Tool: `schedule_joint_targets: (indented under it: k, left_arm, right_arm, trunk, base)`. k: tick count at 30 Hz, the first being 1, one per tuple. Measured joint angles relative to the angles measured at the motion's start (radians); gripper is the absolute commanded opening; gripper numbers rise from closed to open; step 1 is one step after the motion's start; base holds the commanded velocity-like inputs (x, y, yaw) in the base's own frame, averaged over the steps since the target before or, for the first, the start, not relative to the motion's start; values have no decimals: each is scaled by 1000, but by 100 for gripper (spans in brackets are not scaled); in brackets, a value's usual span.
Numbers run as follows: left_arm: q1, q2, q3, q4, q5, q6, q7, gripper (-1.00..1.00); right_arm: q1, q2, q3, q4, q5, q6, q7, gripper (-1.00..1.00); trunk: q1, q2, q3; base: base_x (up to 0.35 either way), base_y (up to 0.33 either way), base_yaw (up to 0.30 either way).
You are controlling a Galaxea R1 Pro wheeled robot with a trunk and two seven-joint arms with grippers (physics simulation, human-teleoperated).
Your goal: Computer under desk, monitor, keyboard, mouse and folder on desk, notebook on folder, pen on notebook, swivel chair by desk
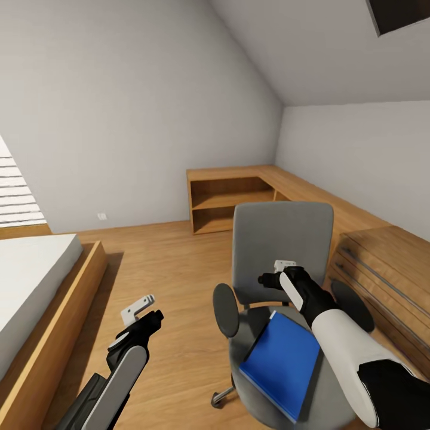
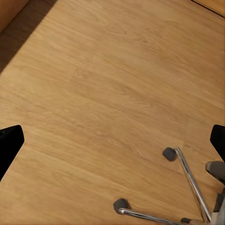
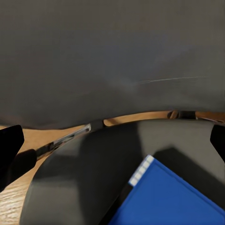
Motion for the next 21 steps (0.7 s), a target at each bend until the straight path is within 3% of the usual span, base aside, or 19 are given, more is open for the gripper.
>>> schedule_joint_targets:
  k: [21]
  left_arm:
    - [0, 0, 0, 0, 0, 0, 0, 100]
  right_arm:
    - [0, 1, 0, 0, 0, 1, 0, 100]
  trunk:
    - [81, -147, -66]
  base:
    - [0, 0, 0]
